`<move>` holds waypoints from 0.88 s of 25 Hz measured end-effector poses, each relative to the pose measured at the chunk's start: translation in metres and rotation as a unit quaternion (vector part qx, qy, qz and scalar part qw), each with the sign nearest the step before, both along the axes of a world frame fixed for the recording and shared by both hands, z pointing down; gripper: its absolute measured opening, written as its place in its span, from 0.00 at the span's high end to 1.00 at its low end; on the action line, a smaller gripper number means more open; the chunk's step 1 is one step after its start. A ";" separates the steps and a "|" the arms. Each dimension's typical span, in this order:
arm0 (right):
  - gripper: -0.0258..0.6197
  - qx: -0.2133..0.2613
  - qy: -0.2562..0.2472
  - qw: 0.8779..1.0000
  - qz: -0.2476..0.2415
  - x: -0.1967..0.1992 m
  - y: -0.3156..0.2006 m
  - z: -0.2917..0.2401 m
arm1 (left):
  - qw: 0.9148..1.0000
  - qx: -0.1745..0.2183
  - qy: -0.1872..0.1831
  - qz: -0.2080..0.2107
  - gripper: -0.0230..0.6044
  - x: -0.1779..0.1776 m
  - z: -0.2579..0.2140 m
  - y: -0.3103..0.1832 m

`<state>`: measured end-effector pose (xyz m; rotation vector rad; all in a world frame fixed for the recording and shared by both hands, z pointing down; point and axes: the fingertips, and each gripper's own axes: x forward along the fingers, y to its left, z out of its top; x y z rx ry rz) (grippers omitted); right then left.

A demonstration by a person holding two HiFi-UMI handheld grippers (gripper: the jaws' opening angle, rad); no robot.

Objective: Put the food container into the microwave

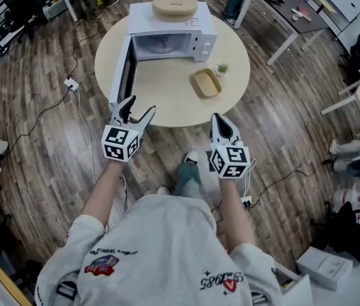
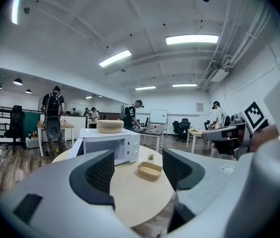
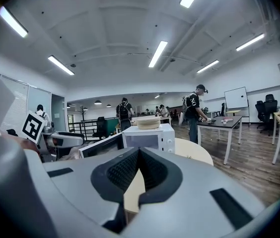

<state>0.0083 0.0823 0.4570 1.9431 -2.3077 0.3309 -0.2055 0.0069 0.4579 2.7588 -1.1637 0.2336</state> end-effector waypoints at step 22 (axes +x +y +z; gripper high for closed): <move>0.97 -0.004 -0.024 0.989 -0.144 0.084 -0.285 0.012 | 0.990 -0.003 -0.022 -0.137 0.48 0.074 0.003 -0.209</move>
